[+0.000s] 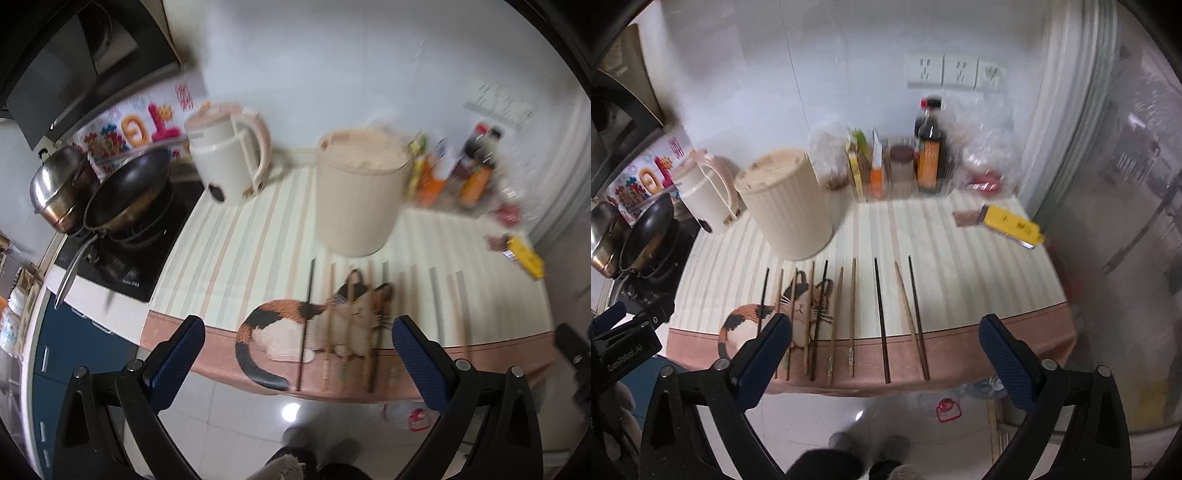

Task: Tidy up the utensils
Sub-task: 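Lower the left tool and grasp a dark chopstick while the right tool grasps a wooden chopstick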

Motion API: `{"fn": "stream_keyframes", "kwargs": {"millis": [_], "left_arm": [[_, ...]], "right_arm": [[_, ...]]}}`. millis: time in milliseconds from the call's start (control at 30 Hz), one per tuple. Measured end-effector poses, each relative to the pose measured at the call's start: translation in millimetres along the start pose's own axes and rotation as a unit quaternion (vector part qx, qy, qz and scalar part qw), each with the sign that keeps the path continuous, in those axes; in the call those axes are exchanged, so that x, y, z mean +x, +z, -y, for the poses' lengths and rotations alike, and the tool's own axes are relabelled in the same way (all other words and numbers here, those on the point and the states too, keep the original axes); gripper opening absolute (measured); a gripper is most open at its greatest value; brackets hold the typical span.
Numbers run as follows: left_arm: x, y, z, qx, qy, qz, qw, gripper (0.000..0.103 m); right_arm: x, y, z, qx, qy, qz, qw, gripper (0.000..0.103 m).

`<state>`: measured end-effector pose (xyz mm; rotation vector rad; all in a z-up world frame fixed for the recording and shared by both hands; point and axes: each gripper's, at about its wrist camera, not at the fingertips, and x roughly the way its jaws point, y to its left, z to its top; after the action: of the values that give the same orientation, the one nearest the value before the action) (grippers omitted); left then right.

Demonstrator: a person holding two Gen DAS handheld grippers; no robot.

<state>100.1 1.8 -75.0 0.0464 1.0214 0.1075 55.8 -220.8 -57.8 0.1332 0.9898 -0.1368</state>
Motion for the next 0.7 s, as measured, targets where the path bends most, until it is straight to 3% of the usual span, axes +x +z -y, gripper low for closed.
{"fn": "stream_keyframes", "kwargs": {"millis": [133, 233, 300, 433, 467, 600, 700], "left_arm": [[59.0, 6.9, 2.8, 0.005, 0.003, -0.052, 0.9986, 0.103], [111.9, 11.3, 5.7, 0.009, -0.019, -0.105, 0.9943, 0.102], [144.6, 12.1, 8.6, 0.013, -0.036, -0.137, 0.9899, 0.101], [200.0, 12.5, 16.9, 0.027, -0.071, -0.194, 0.9781, 0.084], [207.7, 13.7, 17.9, 0.029, -0.077, -0.2, 0.9763, 0.084], [247.4, 12.4, 20.7, 0.034, -0.113, -0.235, 0.9648, 0.082], [270.5, 5.5, 23.8, 0.047, -0.115, -0.265, 0.9562, 0.057]], "right_arm": [[64.5, 11.3, 7.6, 0.015, 0.008, -0.054, 0.998, 0.078], [113.3, 15.9, 8.0, 0.024, 0.024, -0.1, 0.994, 0.066], [144.3, 18.7, 2.5, 0.022, 0.03, -0.126, 0.991, 0.063], [200.0, 19.0, -11.9, 0.02, 0.03, -0.174, 0.984, 0.046], [210.2, 19.0, -15.6, 0.021, 0.031, -0.182, 0.983, 0.038], [254.8, 16.7, -25.8, 0.036, 0.035, -0.22, 0.974, 0.025], [280.0, 14.3, -35.0, 0.037, 0.029, -0.24, 0.97, 0.024]]}}
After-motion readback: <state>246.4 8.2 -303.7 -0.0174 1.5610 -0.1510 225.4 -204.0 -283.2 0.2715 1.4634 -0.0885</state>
